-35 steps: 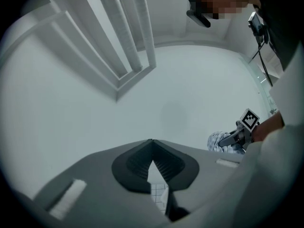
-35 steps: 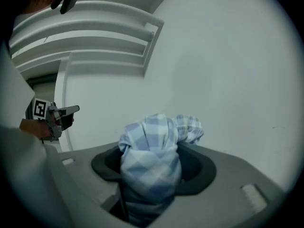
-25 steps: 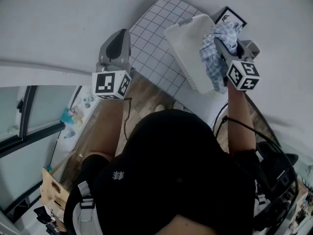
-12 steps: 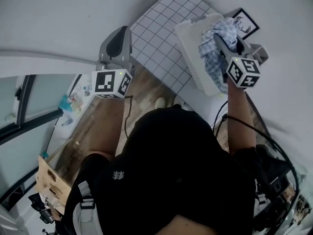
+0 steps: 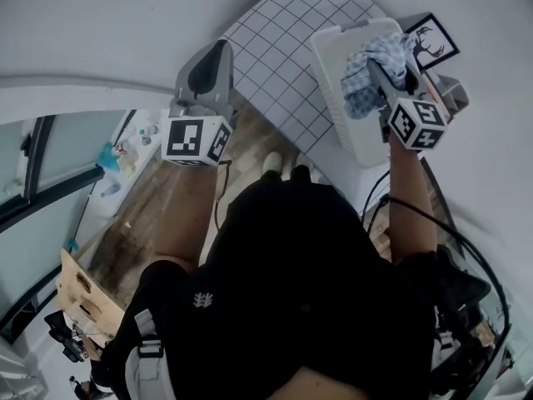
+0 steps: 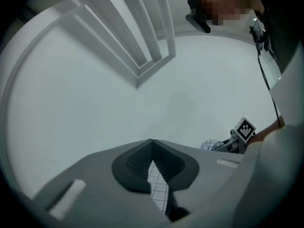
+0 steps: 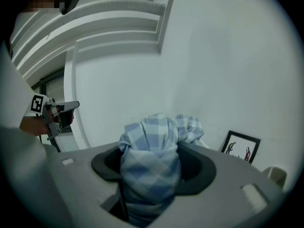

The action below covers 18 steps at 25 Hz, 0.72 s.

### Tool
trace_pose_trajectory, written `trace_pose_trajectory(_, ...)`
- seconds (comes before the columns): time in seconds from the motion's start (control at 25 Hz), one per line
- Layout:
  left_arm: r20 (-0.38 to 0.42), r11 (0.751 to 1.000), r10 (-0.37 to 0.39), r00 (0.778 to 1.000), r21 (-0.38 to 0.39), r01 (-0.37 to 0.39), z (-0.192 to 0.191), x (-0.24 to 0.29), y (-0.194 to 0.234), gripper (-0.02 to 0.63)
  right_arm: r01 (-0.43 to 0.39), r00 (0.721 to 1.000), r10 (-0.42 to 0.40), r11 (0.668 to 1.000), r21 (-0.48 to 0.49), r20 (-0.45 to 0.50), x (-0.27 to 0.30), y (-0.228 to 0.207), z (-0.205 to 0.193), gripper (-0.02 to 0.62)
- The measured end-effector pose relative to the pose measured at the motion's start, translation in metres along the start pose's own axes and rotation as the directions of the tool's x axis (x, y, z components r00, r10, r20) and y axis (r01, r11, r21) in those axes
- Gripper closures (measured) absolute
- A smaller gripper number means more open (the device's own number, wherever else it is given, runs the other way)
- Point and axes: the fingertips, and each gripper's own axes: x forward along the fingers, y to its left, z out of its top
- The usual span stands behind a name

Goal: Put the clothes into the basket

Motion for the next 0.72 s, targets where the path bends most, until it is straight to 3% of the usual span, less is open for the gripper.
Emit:
trace_pose_trajectory(0.2, -0.043, 0.999, -0.012, 0.999, -0.034, 0.010, 0.002, 0.001, -0.014, 0.598, 0.003, 0.998, -0.002, 1.000, 0.010, -0.060, -0.007, -0.007, -0.012, 0.324)
trace_pose_trajectory(0.36, -0.074, 0.997, -0.068, 0.995, -0.039, 0.065, -0.015, 0.013, -0.028, 0.598, 0.007, 0.994, -0.005, 1.000, 0.016, -0.113, 0.001, -0.013, -0.037, 0.324)
trace_pose_trajectory(0.72, -0.106, 0.993, -0.100, 0.989, -0.075, 0.092, -0.049, 0.035, -0.037, 0.598, 0.011, 0.987, -0.007, 1.000, 0.023, -0.162, 0.013, -0.025, -0.065, 0.321)
